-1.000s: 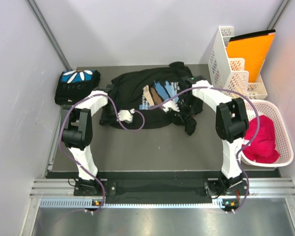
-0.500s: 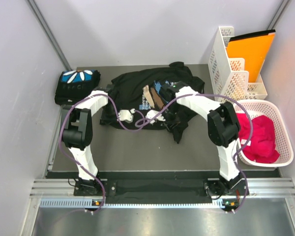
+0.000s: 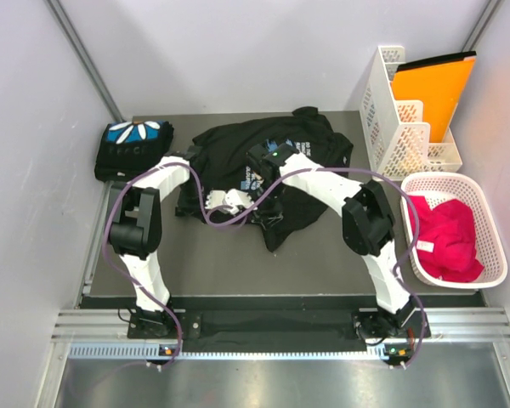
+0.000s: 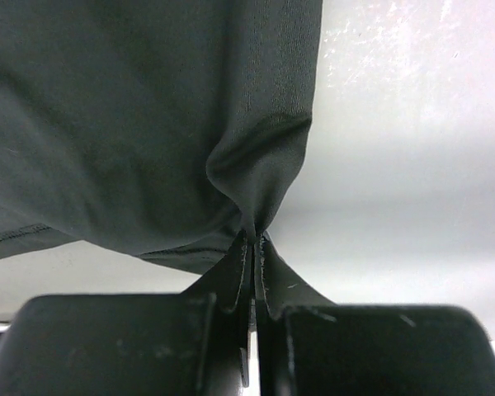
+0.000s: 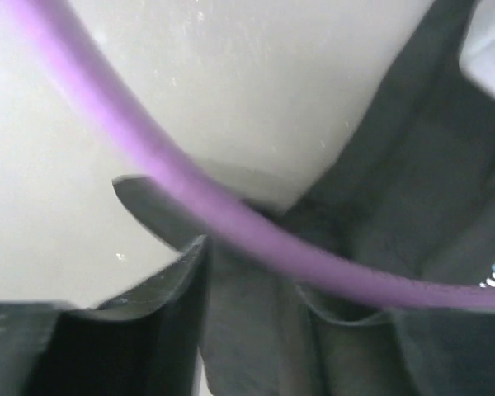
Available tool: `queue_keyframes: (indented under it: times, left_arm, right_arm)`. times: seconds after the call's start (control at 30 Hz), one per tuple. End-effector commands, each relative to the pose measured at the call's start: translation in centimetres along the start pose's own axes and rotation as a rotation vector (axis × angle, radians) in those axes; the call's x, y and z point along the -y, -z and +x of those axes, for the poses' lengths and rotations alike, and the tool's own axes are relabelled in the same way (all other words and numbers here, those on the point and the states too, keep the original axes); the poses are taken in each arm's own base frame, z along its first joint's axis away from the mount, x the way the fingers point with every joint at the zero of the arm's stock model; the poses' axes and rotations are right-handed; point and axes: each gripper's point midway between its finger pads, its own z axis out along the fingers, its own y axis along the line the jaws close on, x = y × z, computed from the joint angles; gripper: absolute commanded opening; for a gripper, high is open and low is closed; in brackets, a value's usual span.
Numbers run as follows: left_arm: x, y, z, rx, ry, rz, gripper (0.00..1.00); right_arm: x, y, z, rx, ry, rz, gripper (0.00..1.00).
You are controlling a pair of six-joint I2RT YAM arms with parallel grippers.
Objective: Fold and stack the t-shirts
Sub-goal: Flatten the tshirt out
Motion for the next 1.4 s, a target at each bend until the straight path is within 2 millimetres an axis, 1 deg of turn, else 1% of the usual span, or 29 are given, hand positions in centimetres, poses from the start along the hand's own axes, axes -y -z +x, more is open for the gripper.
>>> queue_keyframes:
  times: [0.0, 0.03, 0.07, 0.1, 0.17, 0.2, 0.23, 0.27, 0.3, 0.37, 0.4, 0.43, 0.5, 0.6, 0.9, 1.1, 1.3, 1.33, 1.37]
  left_arm:
    - [-0.2, 0.3, -0.8, 0.034, -0.011, -0.009, 0.0]
    - [-0.2, 0.4, -0.8, 0.035, -0.011, -0.013, 0.0]
    - [-0.1, 0.4, -0.8, 0.033, -0.013, -0.013, 0.0]
    - [0.0, 0.3, -0.8, 0.036, -0.011, -0.011, 0.0]
    - [0.0, 0.4, -0.8, 0.038, -0.008, -0.016, 0.0]
    - [0.0, 0.4, -0.8, 0.037, -0.008, -0.016, 0.0]
    - [0.0, 0.5, -0.8, 0.037, -0.005, -0.02, 0.0]
    - [0.0, 0.4, -0.8, 0.035, -0.007, -0.019, 0.0]
    - [0.0, 0.4, -0.8, 0.034, -0.007, -0.021, 0.0]
    - [-0.1, 0.4, -0.6, 0.027, -0.011, -0.025, 0.0]
    - [-0.3, 0.5, -0.7, 0.029, -0.012, -0.028, 0.0]
    - [-0.3, 0.4, -0.7, 0.027, -0.011, -0.023, 0.0]
    - [-0.6, 0.7, -0.9, 0.033, -0.009, -0.032, 0.0]
    - [-0.5, 0.6, -0.8, 0.028, -0.005, -0.021, 0.0]
    - [-0.4, 0.5, -1.1, 0.032, 0.008, -0.02, 0.0]
    - [-0.7, 0.6, -1.4, 0.043, 0.009, -0.031, 0.0]
    - [-0.7, 0.7, -1.7, 0.057, 0.01, -0.035, 0.0]
    - [-0.7, 0.6, -1.8, 0.06, 0.01, -0.034, 0.0]
    - [-0.8, 0.7, -1.8, 0.059, 0.007, -0.036, 0.0]
  right_arm:
    - [0.6, -0.4, -1.2, 0.029, -0.026, 0.043, 0.46]
    - [0.9, 0.5, -1.3, 0.032, -0.013, 0.089, 0.49]
    - [1.0, 0.8, -0.5, 0.008, -0.017, 0.114, 0.52]
    - [1.0, 1.4, 0.4, 0.004, -0.034, 0.136, 0.53]
    - [0.3, 2.4, 1.6, 0.001, -0.05, 0.17, 0.55]
    - [0.2, 3.2, 2.6, -0.002, -0.065, 0.186, 0.56]
    - [-1.0, 3.6, 3.3, -0.012, -0.071, 0.179, 0.56]
    - [-1.7, 3.8, 3.9, -0.032, -0.066, 0.179, 0.56]
    - [-3.3, 3.6, 5.0, -0.055, -0.054, 0.16, 0.56]
    - [-4.3, 3.2, 5.8, -0.076, -0.026, 0.165, 0.56]
    - [-5.5, 2.6, 6.4, -0.085, -0.018, 0.147, 0.56]
    - [-5.6, 2.3, 6.6, -0.088, -0.015, 0.148, 0.56]
    - [-5.9, 1.4, 6.9, -0.091, -0.024, 0.132, 0.55]
    - [-5.4, 0.6, 6.7, -0.072, -0.041, 0.129, 0.55]
    - [-3.5, -1.9, 5.3, -0.018, -0.046, 0.125, 0.54]
    - [-3.3, -3.4, 4.4, 0.001, -0.051, 0.112, 0.53]
    - [-2.8, -4.8, 3.9, 0.005, -0.076, 0.122, 0.45]
    - [-2.6, -4.8, 4.1, 0.0, -0.08, 0.13, 0.41]
    - [-2.3, -4.9, 4.2, -0.002, -0.084, 0.143, 0.39]
